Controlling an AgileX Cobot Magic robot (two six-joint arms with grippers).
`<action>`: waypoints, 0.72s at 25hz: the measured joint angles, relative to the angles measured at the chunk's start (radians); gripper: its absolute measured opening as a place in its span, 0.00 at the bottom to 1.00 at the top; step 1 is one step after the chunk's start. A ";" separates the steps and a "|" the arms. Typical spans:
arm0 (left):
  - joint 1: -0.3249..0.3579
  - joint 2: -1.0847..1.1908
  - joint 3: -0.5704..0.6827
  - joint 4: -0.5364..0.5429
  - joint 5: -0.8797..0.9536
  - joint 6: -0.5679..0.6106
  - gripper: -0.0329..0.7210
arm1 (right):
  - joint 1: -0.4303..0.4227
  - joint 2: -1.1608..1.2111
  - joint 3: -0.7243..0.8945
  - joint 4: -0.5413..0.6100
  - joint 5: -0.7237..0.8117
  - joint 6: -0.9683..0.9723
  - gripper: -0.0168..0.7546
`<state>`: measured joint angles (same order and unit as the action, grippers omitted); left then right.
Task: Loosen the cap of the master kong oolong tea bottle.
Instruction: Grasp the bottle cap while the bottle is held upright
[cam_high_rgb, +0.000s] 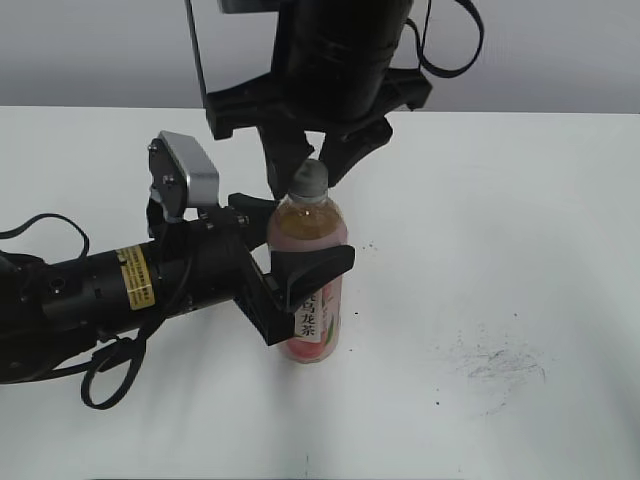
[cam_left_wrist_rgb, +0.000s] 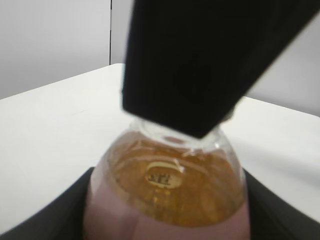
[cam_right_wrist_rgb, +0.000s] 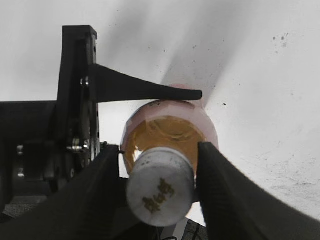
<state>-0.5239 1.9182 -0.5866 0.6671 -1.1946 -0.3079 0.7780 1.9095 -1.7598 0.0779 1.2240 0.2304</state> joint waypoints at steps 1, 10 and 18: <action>0.000 0.000 0.000 0.000 0.000 0.000 0.64 | 0.000 -0.005 0.000 0.000 0.000 0.000 0.48; 0.000 0.000 0.000 0.002 0.000 0.000 0.64 | 0.000 -0.027 0.015 0.019 0.000 -0.045 0.44; 0.000 0.000 0.000 0.003 0.000 0.000 0.64 | 0.000 -0.027 0.026 0.019 0.000 -0.091 0.38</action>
<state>-0.5239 1.9182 -0.5866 0.6700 -1.1946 -0.3076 0.7780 1.8822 -1.7336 0.0971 1.2240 0.1396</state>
